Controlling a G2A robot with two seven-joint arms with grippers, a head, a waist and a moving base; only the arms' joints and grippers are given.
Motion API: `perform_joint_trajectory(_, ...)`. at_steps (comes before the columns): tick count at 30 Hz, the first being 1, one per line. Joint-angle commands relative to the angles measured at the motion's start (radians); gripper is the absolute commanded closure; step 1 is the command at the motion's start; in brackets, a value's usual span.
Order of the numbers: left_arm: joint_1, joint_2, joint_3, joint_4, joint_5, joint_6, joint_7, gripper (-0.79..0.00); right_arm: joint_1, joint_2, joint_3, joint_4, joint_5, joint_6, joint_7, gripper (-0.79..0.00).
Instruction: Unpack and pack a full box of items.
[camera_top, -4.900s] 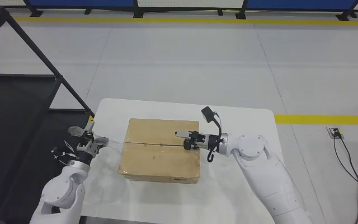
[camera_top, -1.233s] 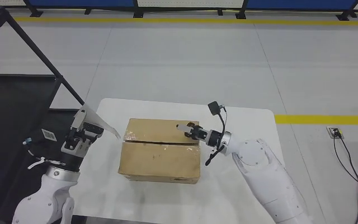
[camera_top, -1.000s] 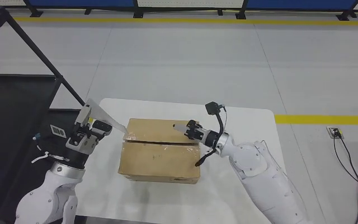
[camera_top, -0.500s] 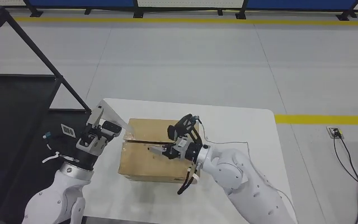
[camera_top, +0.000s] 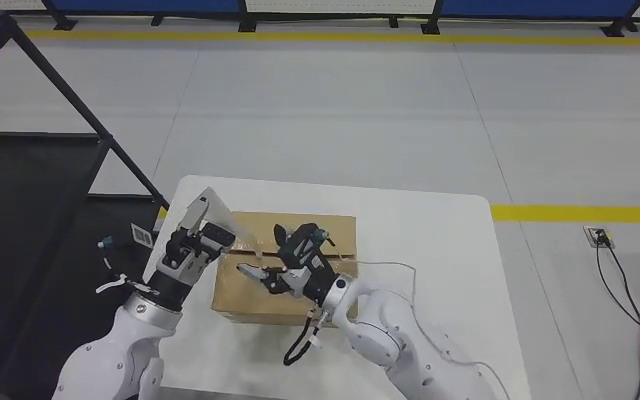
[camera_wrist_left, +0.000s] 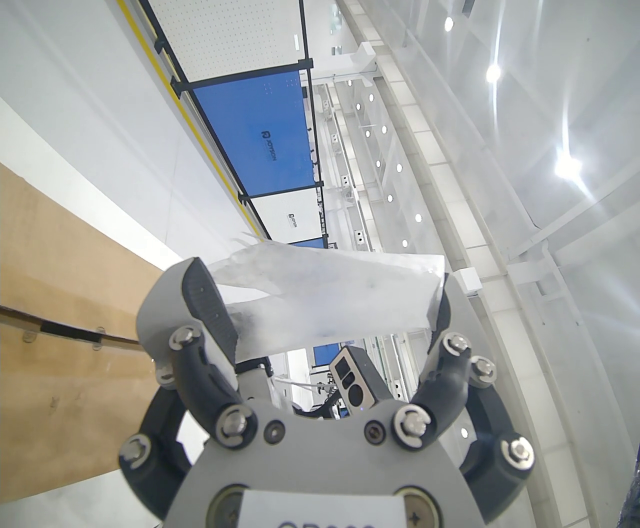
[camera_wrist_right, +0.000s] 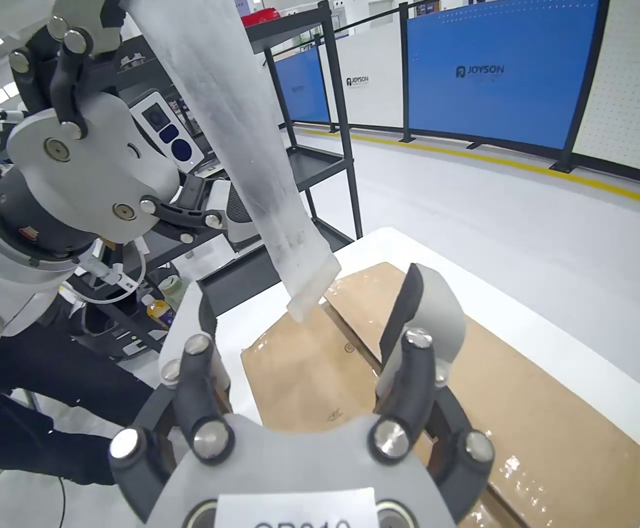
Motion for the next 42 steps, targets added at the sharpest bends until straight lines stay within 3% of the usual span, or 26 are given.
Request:
perform_joint_trajectory(1,-0.002,0.000,0.002,0.000,-0.001,0.000,-0.002,-0.785,0.007,-0.009,-0.016,0.010,-0.021,0.028,-0.013,-0.342)
perform_joint_trajectory(4,-0.003,-0.001,0.004,0.002,-0.003,-0.001,-0.002,-0.785,0.015,-0.020,-0.028,0.022,-0.042,0.055,-0.029,-0.215)
perform_joint_trajectory(7,-0.005,-0.002,0.004,0.009,-0.002,-0.002,0.002,-0.785,0.014,-0.027,-0.032,0.027,-0.066,0.085,-0.052,0.000)
perform_joint_trajectory(26,-0.010,-0.004,-0.031,0.057,-0.014,0.003,0.015,-0.785,-0.022,-0.066,-0.040,-0.026,-0.391,0.424,-0.005,0.000)
perform_joint_trajectory(42,0.007,-0.003,-0.101,0.150,-0.018,0.017,0.051,-0.785,-0.040,-0.097,-0.008,-0.070,-0.530,0.509,0.046,0.000)
